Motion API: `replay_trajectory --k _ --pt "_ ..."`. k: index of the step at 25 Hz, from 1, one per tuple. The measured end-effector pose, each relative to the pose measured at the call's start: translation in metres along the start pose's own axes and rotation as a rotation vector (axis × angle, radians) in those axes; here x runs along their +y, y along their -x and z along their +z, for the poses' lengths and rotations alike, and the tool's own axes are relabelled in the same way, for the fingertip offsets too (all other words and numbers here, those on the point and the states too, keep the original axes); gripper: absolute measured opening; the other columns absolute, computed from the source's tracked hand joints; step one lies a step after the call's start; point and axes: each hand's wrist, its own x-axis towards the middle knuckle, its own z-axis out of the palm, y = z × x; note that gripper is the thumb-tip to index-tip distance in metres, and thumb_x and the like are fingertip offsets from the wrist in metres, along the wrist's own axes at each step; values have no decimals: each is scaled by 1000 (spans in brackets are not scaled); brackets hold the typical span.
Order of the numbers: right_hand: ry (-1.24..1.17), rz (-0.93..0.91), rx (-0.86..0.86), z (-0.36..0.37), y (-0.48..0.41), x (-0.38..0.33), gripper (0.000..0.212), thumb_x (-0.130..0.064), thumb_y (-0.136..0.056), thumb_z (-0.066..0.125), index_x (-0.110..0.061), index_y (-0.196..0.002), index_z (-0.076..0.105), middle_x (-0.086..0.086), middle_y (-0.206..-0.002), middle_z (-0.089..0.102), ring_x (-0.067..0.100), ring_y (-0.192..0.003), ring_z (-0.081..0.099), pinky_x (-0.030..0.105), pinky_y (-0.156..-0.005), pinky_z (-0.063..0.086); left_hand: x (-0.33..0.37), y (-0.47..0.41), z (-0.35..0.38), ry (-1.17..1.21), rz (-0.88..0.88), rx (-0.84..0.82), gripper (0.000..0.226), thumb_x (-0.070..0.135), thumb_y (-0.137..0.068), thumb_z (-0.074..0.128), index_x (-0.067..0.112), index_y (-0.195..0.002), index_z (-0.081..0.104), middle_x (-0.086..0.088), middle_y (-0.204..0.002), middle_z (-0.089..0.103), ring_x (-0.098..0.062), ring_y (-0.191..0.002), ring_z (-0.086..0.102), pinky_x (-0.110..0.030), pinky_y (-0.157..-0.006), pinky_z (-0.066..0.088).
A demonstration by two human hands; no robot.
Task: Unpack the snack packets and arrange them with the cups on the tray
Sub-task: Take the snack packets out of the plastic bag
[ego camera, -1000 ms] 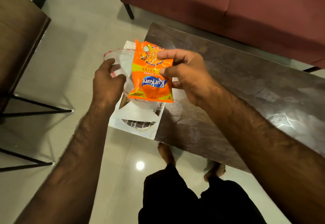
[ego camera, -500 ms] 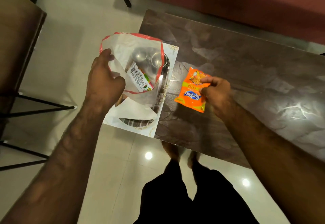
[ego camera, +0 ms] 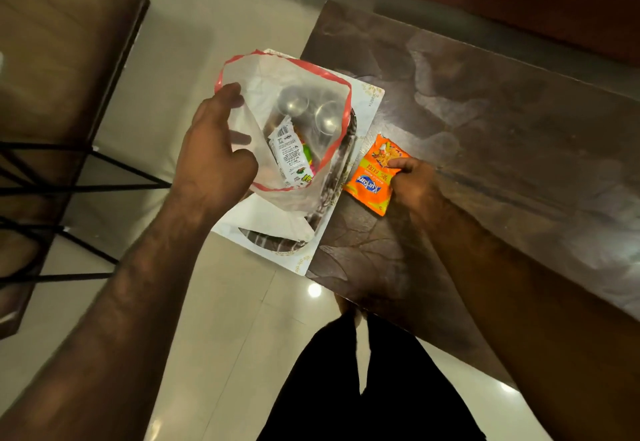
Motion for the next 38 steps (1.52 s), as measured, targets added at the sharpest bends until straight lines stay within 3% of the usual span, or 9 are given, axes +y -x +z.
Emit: replay_trajectory --k 5,8,12,18,26,29,32,35,38 --pt "169 -44 -152 2 -10 -2 48 8 -89 52 -14 -127 70 17 -130 70 39 -120 69 42 -97 60 3 2 -2 -35 -34 6 90 -12 -73 58 30 -150 38 9 -146 47 -15 -106 66 -46 -68 64" --pt "199 -174 0 0 12 -19 48 13 -81 49 -26 -101 70 18 -131 67 38 -113 70 49 -98 59 6 2 -3 -51 -24 -12 94 -12 -72 63 30 -152 36 8 -148 45 -17 -108 65 -40 -68 63" --pt "90 -372 98 -18 74 -74 42 8 -84 54 -31 -77 67 -1 -99 76 22 -97 74 47 -91 62 8 3 -1 -75 1 -37 96 -13 -70 62 30 -152 36 8 -149 42 -12 -109 60 -30 -74 58" --pt "58 -772 -201 -20 191 -168 27 -8 -80 51 -18 -87 76 -3 -80 73 10 -76 71 29 -76 62 8 10 -4 -44 46 -86 96 -15 -70 59 21 -155 34 -1 -156 37 -14 -125 52 -30 -95 49" --pt "1161 -531 -353 104 170 -177 43 -16 -96 60 -6 -138 61 13 -115 67 31 -111 66 31 -82 50 -3 23 -30 103 123 -167 87 -8 -76 53 21 -156 32 2 -159 36 -19 -142 44 -43 -115 42" --pt "1258 -364 -354 144 134 -161 50 -25 -100 56 -5 -146 55 16 -146 59 34 -135 58 38 -107 49 -18 22 -41 115 159 -208 93 -7 -73 49 29 -156 29 8 -160 32 -13 -142 42 -21 -111 41" --pt "1152 -250 -258 162 112 -145 57 -42 -100 56 -7 -145 57 16 -149 58 34 -138 57 42 -113 49 -31 21 -49 110 161 -286 95 -7 -75 48 29 -159 23 10 -165 25 -6 -148 29 7 -99 17" --pt "1076 -159 -110 182 97 -131 67 -47 -96 60 -6 -148 53 16 -152 55 35 -142 54 45 -115 48 -52 14 -58 114 185 -332 92 -5 -80 49 27 -161 19 9 -168 21 -6 -153 21 1 -106 14" --pt "1046 -98 -108 199 92 -120 49 -32 -96 62 -6 -138 59 18 -142 61 35 -134 59 44 -112 51 -58 11 -64 145 214 -340 90 -5 -82 47 26 -162 19 10 -168 21 -6 -154 19 -15 -117 22"
